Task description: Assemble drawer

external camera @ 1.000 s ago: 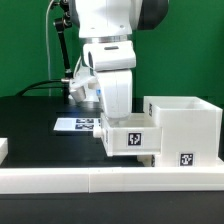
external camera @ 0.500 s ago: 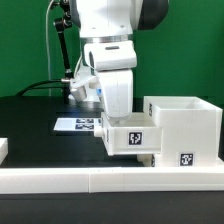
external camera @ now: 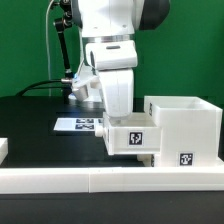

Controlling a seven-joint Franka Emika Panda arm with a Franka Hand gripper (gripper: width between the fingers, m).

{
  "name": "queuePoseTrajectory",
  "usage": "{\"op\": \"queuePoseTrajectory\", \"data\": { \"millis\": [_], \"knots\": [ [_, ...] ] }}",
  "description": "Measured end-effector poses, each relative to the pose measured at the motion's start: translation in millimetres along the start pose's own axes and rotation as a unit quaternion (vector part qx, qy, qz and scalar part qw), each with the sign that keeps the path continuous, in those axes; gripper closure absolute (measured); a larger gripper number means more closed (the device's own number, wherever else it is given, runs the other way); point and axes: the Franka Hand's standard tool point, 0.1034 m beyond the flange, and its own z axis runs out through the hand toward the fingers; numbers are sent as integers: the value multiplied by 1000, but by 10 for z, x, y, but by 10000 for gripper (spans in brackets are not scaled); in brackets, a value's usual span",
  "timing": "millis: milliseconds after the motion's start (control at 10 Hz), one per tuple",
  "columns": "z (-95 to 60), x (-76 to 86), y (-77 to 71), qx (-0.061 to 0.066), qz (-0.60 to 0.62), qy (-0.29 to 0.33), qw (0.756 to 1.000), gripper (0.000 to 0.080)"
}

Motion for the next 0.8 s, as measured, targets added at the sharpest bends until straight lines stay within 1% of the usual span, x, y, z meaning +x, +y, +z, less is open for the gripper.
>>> {"op": "queuePoseTrajectory", "data": {
  "millis": [300, 600, 800],
  "knots": [
    [11, 55, 0, 0, 30, 0, 1000, 758],
    [22, 60, -4, 0, 28, 1, 1000, 758],
    [33, 55, 18, -7, -30, 1, 1000, 758]
  ]
}}
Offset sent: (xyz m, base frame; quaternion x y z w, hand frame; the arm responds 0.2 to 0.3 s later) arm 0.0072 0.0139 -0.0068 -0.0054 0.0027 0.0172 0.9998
